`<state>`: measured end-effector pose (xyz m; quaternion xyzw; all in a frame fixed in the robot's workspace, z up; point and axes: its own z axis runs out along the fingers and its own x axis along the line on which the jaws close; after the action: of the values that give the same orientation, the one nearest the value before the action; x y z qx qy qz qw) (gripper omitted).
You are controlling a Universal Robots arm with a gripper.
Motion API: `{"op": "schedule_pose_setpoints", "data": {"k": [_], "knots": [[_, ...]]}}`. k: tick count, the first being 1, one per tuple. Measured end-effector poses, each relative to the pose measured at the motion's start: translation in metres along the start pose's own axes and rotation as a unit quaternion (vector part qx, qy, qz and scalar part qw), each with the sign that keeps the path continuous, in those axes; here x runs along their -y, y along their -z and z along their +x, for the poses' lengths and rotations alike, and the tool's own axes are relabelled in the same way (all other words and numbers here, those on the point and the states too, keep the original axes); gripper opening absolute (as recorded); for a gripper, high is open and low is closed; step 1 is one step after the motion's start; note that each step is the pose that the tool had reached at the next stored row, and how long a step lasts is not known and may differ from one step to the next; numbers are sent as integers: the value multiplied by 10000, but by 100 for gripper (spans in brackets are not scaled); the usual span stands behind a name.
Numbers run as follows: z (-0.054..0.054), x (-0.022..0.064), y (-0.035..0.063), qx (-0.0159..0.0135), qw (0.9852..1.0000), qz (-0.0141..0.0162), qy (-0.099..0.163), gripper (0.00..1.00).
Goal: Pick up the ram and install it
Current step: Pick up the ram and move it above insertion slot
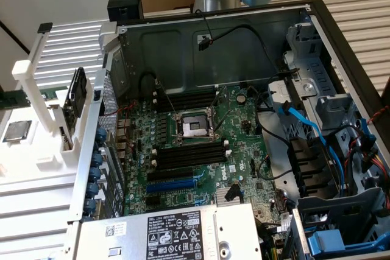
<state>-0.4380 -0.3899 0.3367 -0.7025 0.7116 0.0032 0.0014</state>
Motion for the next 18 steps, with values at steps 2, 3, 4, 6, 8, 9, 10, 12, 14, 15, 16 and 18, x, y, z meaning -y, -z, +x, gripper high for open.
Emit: {"op": "schedule_pose_setpoints", "data": {"k": [2,3,4,6,8,9,10,12,14,15,16,18], "knots": [[-2,86,116,-1,10000,-1,-1,12],[-4,164,209,0,10000,0,0,12],[-2,248,300,3,10000,-1,0,12],[-1,338,389,9,10000,0,-1,12],[-3,478,509,11,10000,-1,-1,12],[-4,524,544,11,10000,-3,0,12],[-5,569,577,11,10000,-5,-1,12],[-9,845,705,11,10000,-19,-1,12],[-10,934,729,11,10000,-29,-1,12],[-11,981,736,10,10000,-35,-1,12],[-12,1069,745,11,10000,-48,-1,12],[-13,1151,749,11,10000,-68,-1,12]]}}
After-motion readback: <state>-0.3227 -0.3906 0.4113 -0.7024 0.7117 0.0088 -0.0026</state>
